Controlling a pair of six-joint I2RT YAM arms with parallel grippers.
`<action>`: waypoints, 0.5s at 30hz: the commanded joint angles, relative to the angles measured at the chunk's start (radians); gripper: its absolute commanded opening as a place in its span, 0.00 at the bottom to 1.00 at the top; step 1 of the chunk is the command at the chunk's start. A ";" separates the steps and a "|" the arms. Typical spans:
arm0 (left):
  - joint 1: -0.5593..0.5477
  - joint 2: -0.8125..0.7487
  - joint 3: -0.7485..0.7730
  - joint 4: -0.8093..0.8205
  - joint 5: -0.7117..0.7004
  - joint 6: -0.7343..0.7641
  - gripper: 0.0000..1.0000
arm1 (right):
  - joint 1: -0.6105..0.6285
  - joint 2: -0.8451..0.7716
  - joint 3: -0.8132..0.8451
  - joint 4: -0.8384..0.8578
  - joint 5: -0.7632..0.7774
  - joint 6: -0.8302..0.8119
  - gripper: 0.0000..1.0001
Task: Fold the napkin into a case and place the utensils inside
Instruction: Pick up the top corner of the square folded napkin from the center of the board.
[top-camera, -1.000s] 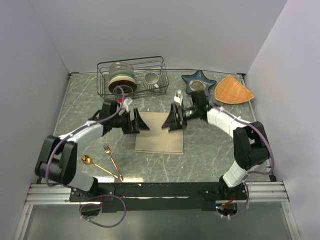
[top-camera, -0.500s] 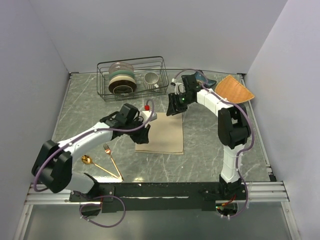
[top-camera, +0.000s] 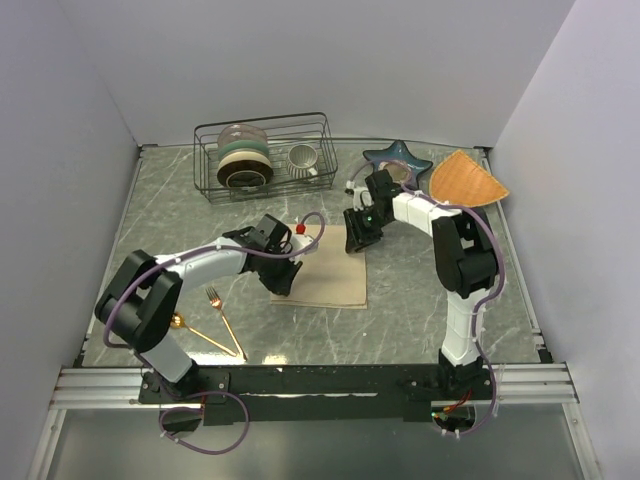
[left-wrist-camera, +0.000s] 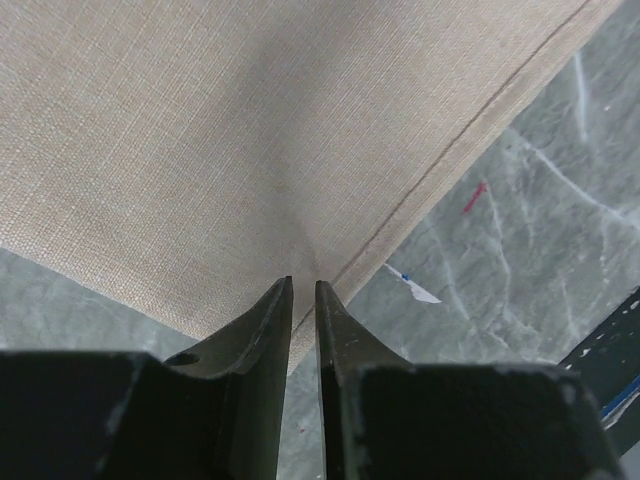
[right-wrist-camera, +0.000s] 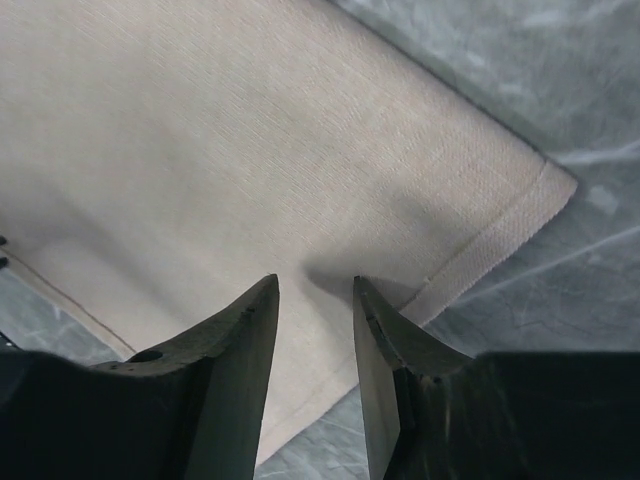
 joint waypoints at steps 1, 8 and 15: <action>0.001 0.031 0.045 -0.030 -0.015 0.052 0.22 | 0.003 -0.031 -0.042 0.006 0.036 -0.042 0.43; 0.055 0.059 0.057 -0.046 -0.006 0.085 0.24 | 0.003 -0.087 -0.167 0.011 0.008 -0.059 0.43; 0.155 0.092 0.103 -0.075 0.004 0.188 0.29 | 0.024 -0.225 -0.321 -0.017 -0.099 -0.025 0.45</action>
